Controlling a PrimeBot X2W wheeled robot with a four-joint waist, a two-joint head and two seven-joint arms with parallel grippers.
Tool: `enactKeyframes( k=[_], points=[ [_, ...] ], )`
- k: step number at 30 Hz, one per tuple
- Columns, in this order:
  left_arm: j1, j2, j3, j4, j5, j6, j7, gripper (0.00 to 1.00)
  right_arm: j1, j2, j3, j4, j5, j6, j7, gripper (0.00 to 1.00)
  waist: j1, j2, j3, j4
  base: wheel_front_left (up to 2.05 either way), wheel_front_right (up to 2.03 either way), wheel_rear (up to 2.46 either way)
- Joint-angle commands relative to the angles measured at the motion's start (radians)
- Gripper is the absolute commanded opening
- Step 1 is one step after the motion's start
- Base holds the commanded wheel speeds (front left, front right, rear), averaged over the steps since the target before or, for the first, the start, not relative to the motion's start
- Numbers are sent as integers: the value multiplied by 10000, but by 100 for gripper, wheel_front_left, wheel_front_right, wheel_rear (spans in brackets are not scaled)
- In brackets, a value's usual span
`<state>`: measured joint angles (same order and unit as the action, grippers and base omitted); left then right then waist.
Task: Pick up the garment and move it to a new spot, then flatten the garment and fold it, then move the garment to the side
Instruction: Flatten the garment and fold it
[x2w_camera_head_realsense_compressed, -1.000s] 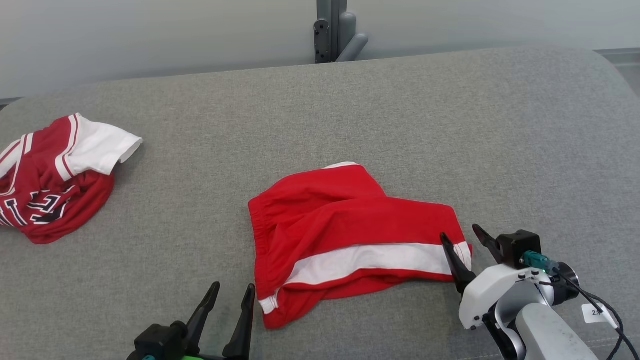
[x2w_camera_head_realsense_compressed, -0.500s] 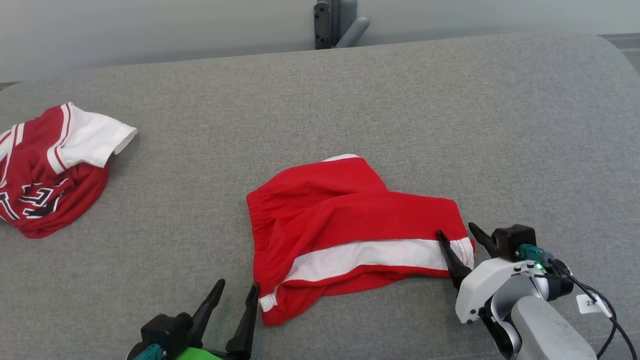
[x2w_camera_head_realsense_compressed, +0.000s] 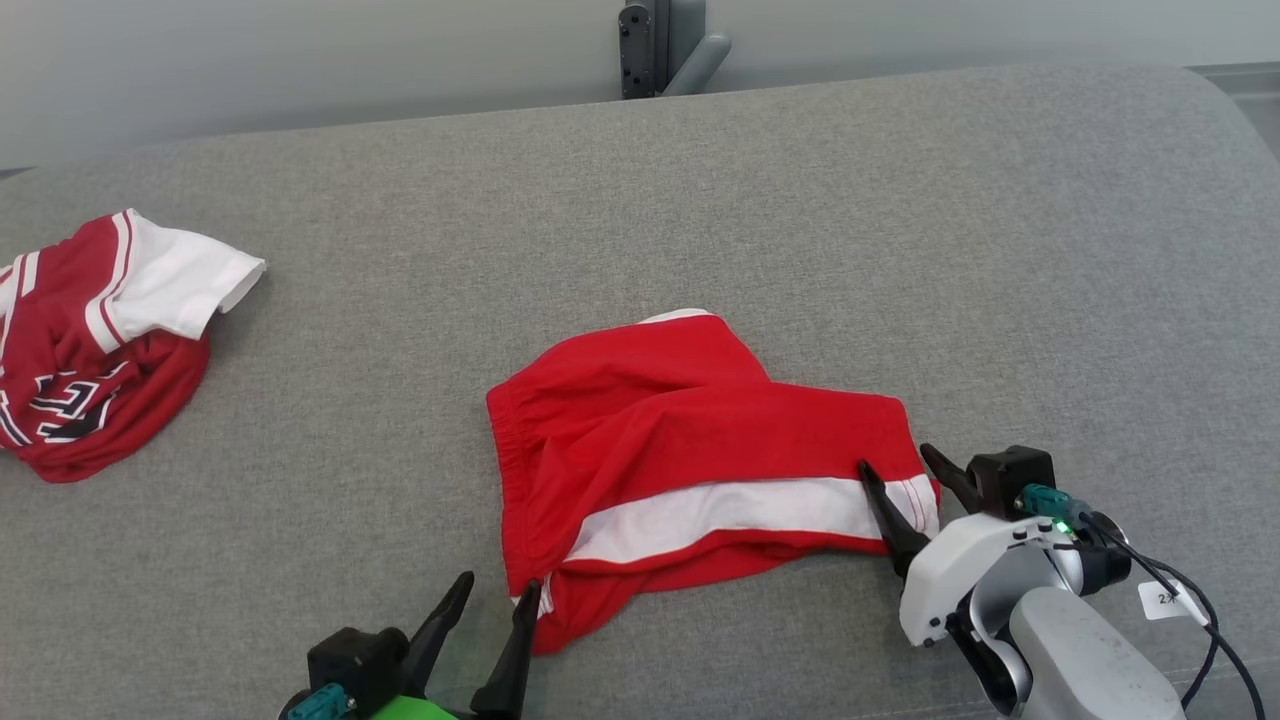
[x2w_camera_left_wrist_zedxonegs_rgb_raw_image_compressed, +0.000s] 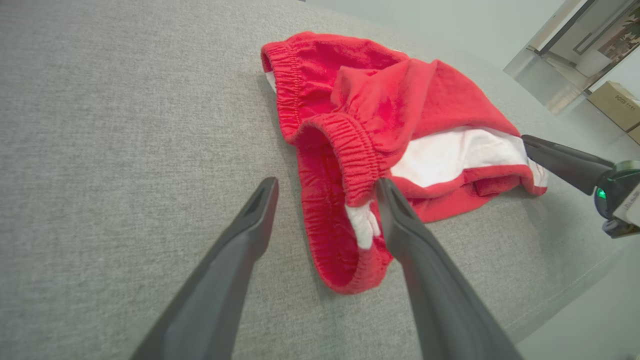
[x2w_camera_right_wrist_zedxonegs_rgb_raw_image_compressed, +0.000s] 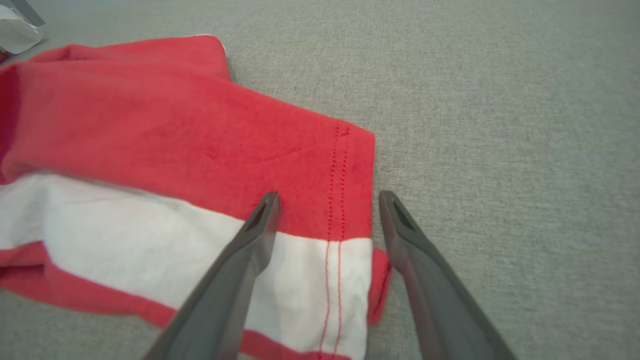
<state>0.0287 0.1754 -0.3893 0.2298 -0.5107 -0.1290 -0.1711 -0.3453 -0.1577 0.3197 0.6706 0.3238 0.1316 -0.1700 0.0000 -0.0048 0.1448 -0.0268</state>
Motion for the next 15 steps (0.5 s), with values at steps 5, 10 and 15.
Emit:
enactKeyframes(
  k=[5,10,15],
  points=[
    [-89,203,-371,-145,-450,-16,190,100,-168,-126,108,94,142,-18,-138,100,0,48,-35,-25,0,0,0],
    [-165,300,-651,-162,-772,-16,313,100,-240,-141,203,131,194,-18,-169,100,0,48,-35,-44,0,0,0],
    [-228,366,-770,-29,-930,-16,252,100,-282,-146,326,141,251,-18,-194,100,0,48,-19,-83,0,0,0]
  ],
)
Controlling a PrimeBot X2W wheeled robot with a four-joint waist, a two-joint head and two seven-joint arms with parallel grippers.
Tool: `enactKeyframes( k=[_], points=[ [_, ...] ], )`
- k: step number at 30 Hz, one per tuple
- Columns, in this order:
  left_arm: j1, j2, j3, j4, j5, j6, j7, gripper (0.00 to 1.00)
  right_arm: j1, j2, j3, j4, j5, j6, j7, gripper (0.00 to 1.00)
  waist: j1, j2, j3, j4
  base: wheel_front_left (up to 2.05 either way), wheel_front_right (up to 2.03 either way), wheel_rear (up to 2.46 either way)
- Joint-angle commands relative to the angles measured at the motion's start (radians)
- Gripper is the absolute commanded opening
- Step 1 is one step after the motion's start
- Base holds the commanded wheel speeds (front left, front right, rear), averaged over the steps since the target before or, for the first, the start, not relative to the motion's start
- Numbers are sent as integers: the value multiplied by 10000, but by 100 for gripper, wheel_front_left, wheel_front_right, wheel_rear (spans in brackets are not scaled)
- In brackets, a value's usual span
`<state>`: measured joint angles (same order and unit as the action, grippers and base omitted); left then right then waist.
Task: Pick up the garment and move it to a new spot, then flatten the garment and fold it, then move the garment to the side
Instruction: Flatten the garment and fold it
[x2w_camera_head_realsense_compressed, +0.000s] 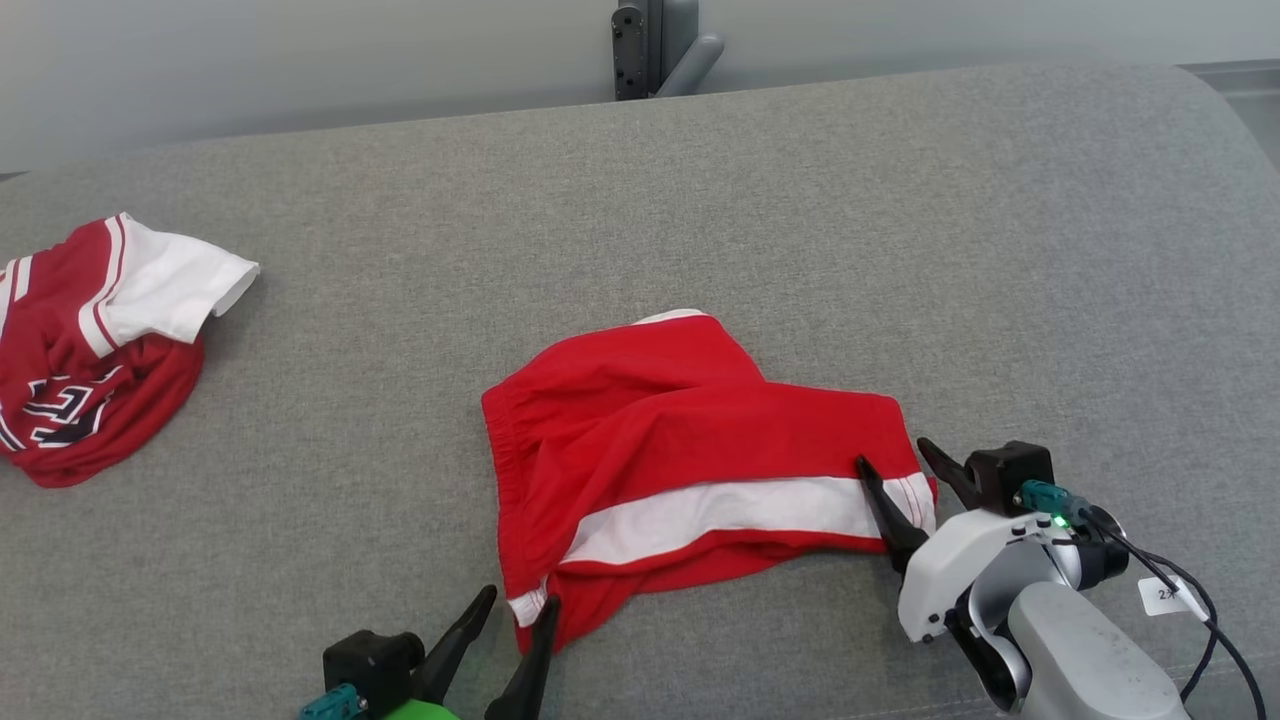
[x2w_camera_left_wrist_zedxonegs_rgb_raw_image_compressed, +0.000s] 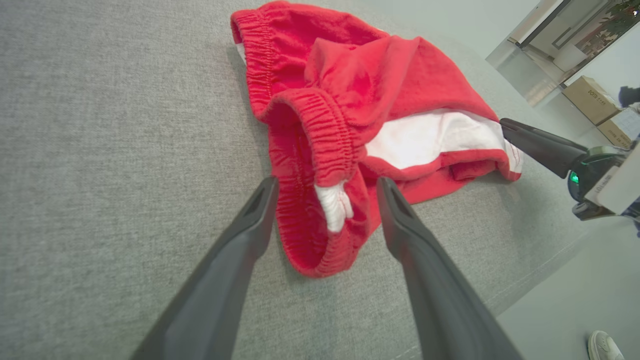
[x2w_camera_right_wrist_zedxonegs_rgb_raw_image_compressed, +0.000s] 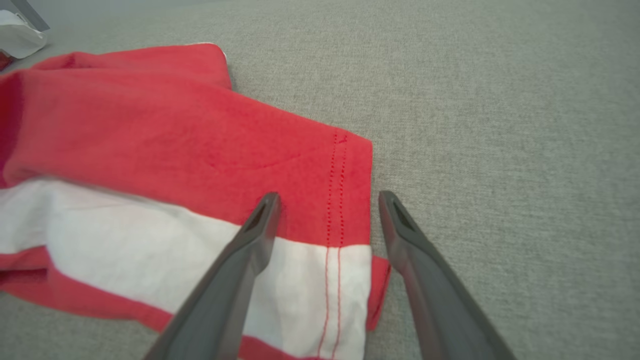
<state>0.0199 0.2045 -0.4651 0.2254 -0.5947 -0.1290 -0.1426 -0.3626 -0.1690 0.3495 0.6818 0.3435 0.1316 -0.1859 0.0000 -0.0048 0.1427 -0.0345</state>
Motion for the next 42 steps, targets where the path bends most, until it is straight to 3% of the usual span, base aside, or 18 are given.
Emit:
enactKeyframes(
  k=[1,7,9,12,13,14,15,16,17,18,42],
  points=[
    [-154,91,-40,45,-70,-16,-45,98,-110,-36,45,35,62,-18,-47,100,0,48,4,-13,0,0,0],
    [-275,167,-149,215,-147,-16,-166,87,-149,-75,67,58,111,-18,-110,100,0,48,78,-3,0,0,0],
    [-323,187,-181,255,-169,-16,-184,80,-165,-66,88,69,126,-18,-130,100,0,48,109,5,0,0,0],
    [-399,200,-260,303,-198,-17,-189,66,-178,-49,121,81,143,-18,-150,100,0,48,154,21,0,0,0],
    [-417,199,-276,316,-225,-17,-204,51,-191,-46,132,85,150,-18,-163,100,0,48,167,25,0,0,0],
    [-424,203,-302,328,-245,-17,-208,44,-208,-40,146,94,170,-18,-167,90,0,48,177,30,0,0,0],
    [-440,207,-325,341,-262,-17,-195,32,-230,-29,168,92,186,-18,-165,72,0,48,189,35,0,0,0],
    [-470,209,-363,365,-290,-17,-184,10,-255,-16,231,46,225,-18,-188,31,0,48,204,39,0,0,0],
    [-470,209,-363,365,-290,-17,-184,10,-255,-16,231,46,225,-18,-188,31,0,48,204,39,0,0,0],
    [-509,225,-417,373,-310,-17,-171,0,-275,-14,263,-4,276,-18,-226,1,0,48,210,37,0,0,0],
    [-466,485,-451,325,-667,95,-431,0,-116,-267,490,-75,844,-18,-423,0,0,48,14,-186,0,0,0]
  ],
)
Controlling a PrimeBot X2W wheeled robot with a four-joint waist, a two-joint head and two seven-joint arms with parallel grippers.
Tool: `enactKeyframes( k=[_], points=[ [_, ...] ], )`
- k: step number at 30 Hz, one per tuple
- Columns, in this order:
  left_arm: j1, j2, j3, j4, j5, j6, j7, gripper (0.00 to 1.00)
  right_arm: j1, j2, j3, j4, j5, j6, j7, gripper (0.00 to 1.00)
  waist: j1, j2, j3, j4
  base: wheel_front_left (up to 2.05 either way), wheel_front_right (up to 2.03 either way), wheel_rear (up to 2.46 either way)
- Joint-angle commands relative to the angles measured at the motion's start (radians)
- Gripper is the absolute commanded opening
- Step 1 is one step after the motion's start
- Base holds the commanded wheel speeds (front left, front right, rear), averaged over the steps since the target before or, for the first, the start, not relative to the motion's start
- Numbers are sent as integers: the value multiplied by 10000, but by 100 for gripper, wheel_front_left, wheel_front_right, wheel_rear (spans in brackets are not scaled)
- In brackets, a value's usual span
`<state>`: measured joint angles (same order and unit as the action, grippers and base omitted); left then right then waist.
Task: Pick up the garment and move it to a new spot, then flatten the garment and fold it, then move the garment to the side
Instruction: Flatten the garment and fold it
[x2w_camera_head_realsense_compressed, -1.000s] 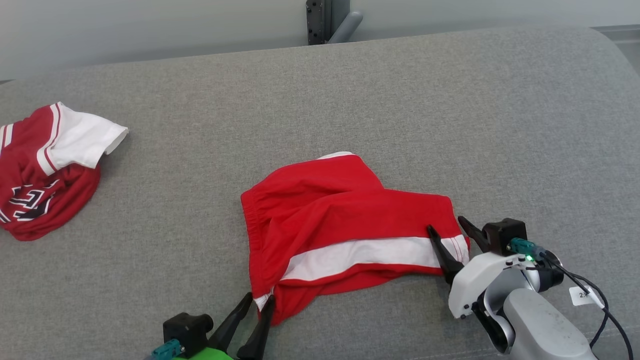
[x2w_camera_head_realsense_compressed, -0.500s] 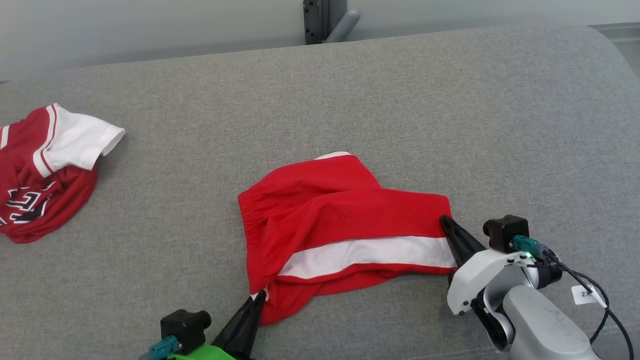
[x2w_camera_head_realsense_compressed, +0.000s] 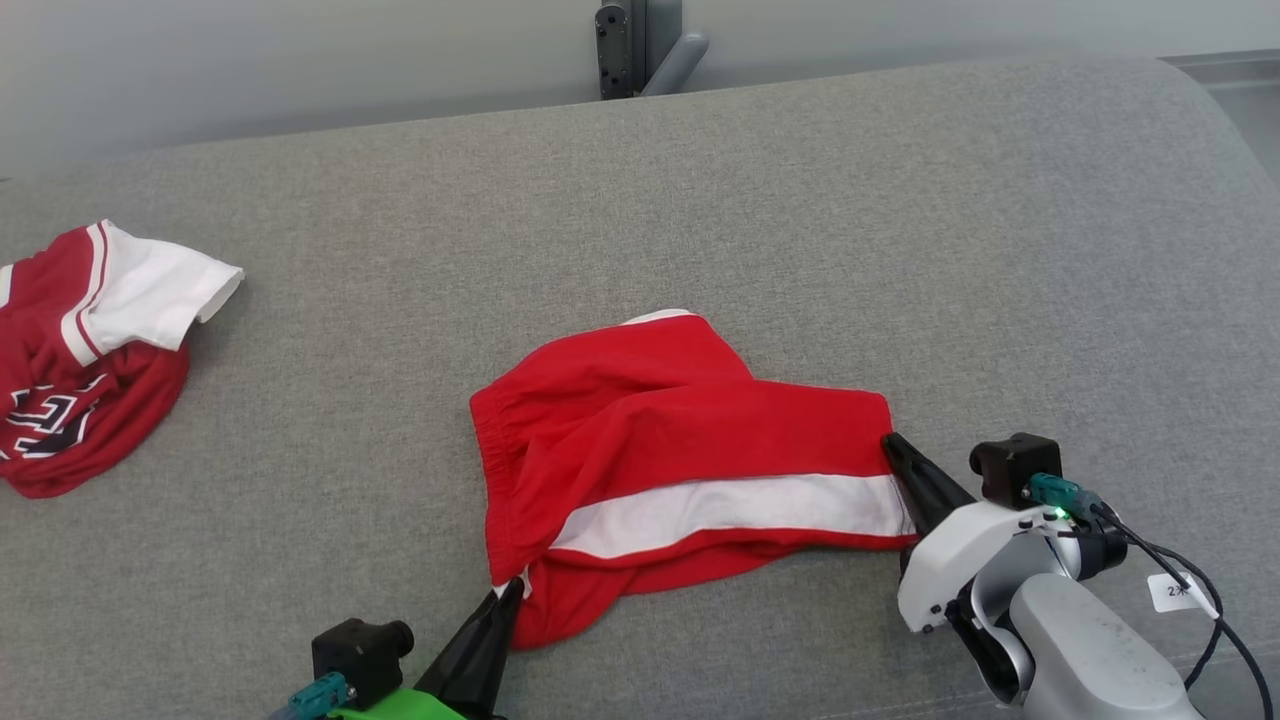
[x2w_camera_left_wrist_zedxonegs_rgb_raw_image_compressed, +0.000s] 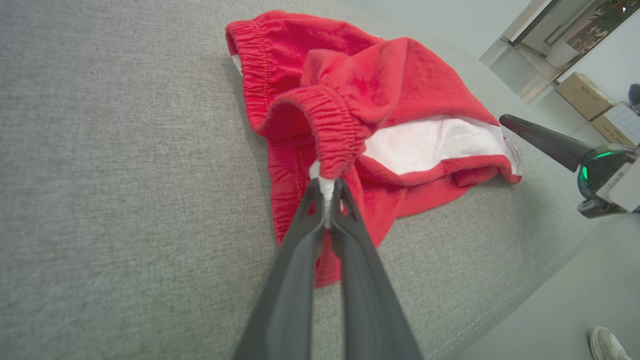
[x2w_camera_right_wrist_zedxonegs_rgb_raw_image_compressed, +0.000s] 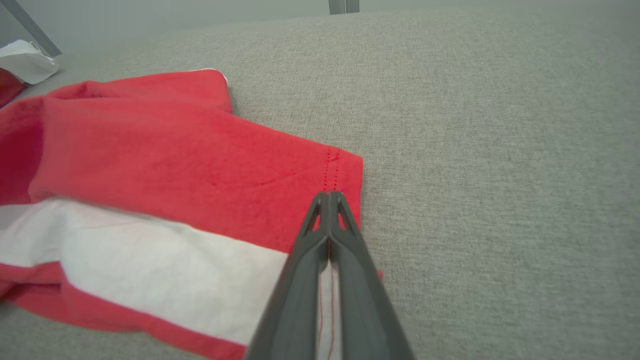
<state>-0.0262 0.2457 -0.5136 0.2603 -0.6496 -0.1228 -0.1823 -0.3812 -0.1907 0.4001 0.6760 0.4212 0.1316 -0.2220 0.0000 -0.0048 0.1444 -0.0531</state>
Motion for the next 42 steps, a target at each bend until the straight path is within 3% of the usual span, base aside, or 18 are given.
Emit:
enactKeyframes(
  k=[1,3,4,5,6,19,26,34,42],
  points=[
    [6,83,38,-35,-124,54,-33,0,78,-71,-25,-31,76,-18,-70,0,0,48,-14,-1,0,0,0],
    [38,86,64,-55,-150,116,-40,0,94,-111,-80,-31,61,-18,-78,0,0,48,-36,-8,0,0,0],
    [62,78,86,-58,-169,166,-58,25,103,-123,-163,-27,32,-18,-100,2,0,48,-48,-14,0,0,0],
    [82,78,102,-76,-149,215,-82,91,122,-116,-201,-51,-17,-18,-115,75,0,48,-72,-17,0,0,0],
    [119,84,141,-99,-117,293,-125,100,156,-118,-273,-70,-65,-18,-134,100,0,48,-109,-21,0,0,0],
    [1010,352,946,-1149,313,1131,-742,100,1035,-173,-1060,-834,-592,-18,-310,100,0,48,-726,-43,0,0,0],
    [1764,21,2301,-2093,1119,1603,-831,100,2012,-110,-1761,-2786,-1529,-18,-441,100,0,48,-1088,-7,0,0,0],
    [2430,-603,3886,-2185,2292,1353,-828,100,3562,247,-2553,-5068,-2277,-18,-436,100,0,48,-1356,358,0,0,0],
    [2735,-1170,5009,-1968,2972,629,-830,100,4161,538,-3019,-5273,-2491,-18,-438,100,0,48,-1431,599,0,0,0]
  ],
)
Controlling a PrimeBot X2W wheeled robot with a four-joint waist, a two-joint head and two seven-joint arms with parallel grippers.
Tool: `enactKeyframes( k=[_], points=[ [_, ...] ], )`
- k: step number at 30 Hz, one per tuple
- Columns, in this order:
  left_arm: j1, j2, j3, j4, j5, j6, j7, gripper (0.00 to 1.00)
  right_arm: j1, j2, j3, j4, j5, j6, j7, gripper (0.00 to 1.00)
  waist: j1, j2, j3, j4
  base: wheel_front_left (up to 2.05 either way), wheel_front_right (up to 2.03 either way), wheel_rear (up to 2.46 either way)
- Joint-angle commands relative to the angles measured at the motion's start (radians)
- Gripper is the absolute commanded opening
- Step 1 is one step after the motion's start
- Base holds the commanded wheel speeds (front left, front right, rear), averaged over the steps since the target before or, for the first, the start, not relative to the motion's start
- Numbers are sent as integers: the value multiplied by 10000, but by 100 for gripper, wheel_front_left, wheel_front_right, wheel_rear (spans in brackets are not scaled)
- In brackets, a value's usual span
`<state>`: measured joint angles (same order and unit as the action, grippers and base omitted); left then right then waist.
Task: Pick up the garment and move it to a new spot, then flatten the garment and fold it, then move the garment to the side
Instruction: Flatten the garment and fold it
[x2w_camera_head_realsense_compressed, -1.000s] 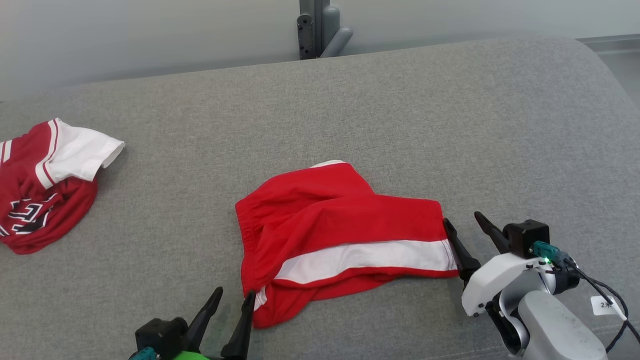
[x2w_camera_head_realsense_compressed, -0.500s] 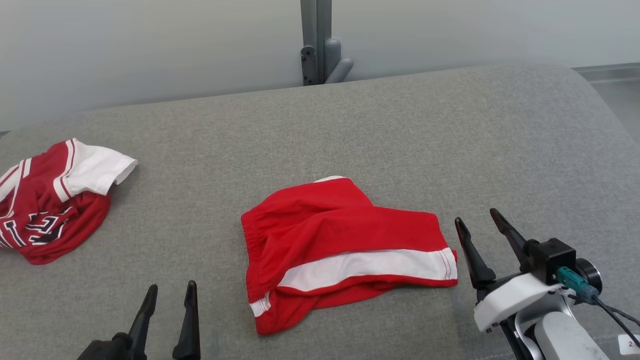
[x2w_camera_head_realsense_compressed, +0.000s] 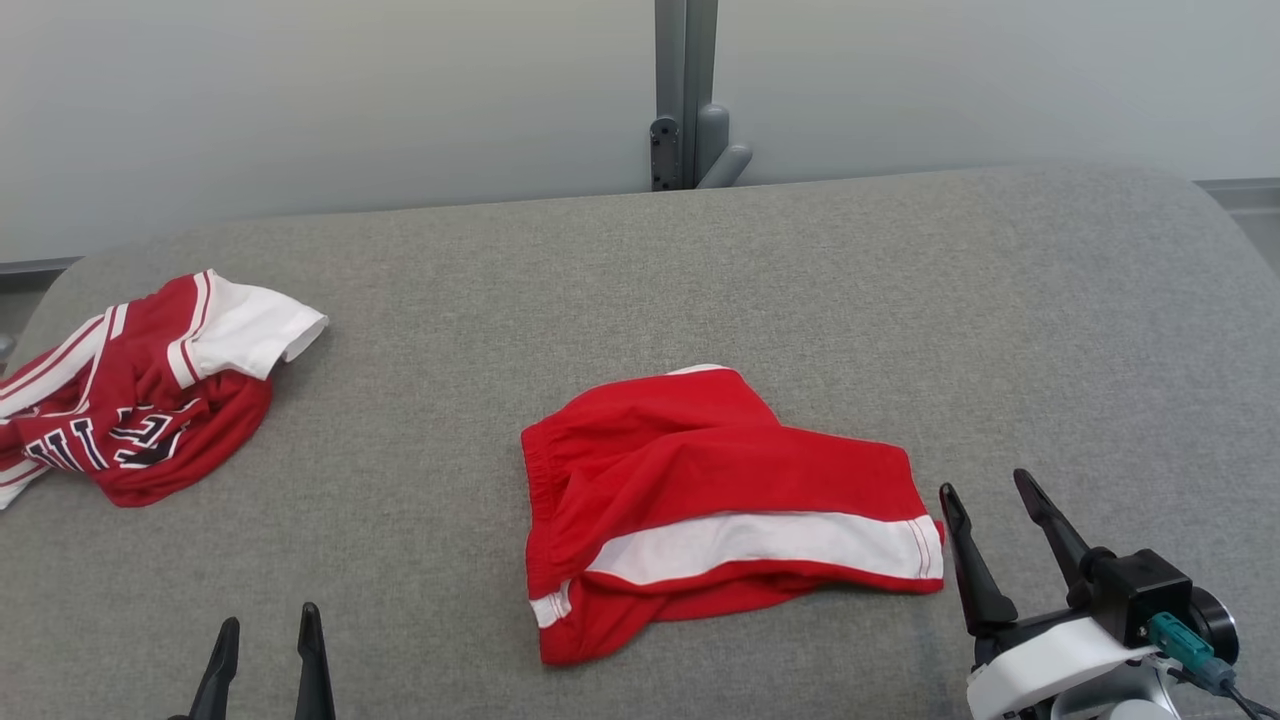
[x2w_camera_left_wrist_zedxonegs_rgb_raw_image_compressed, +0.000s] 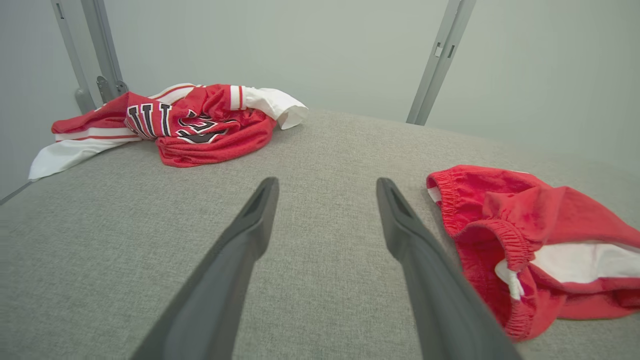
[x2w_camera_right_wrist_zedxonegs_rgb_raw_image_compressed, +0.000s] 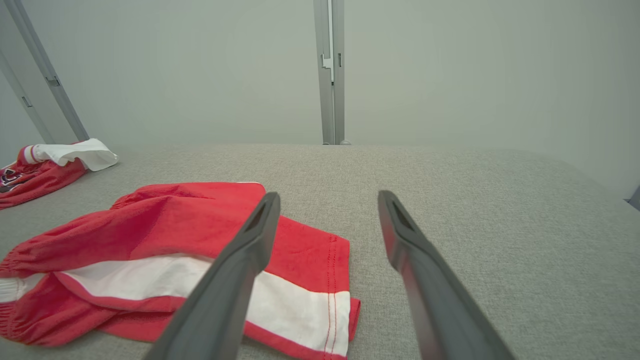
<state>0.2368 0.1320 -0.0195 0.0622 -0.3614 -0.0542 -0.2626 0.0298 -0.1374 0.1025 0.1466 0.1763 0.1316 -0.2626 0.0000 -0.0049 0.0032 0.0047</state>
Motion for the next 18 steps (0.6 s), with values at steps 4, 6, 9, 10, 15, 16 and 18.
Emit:
enactKeyframes(
  k=[4,6,9,10,15,16,18],
  points=[
    [87,-256,293,120,306,-297,-27,100,-10,44,-43,87,-49,-18,-32,100,0,49,-6,27,0,0,0],
    [57,-361,355,159,390,-394,-27,100,-58,40,-36,126,-53,-18,-33,100,0,49,5,22,0,0,0],
    [-6,-457,448,220,489,-507,-27,100,-125,7,1,182,-60,-18,-33,100,0,49,17,7,0,0,0],
    [-30,-494,462,230,518,-523,-27,100,-150,-12,5,196,-50,-18,-33,100,0,49,18,1,0,0,0],
    [-119,-606,559,222,629,-649,-26,100,-174,-65,17,245,-7,-18,-33,100,0,49,5,-16,0,0,0],
    [-152,-633,539,197,662,-671,-27,100,-178,-67,24,248,-7,-18,-33,100,0,49,3,-20,0,0,0],
    [-196,-660,481,180,715,-686,-27,100,-179,-64,38,251,10,-18,-33,100,0,49,4,-27,0,0,0]
  ],
)
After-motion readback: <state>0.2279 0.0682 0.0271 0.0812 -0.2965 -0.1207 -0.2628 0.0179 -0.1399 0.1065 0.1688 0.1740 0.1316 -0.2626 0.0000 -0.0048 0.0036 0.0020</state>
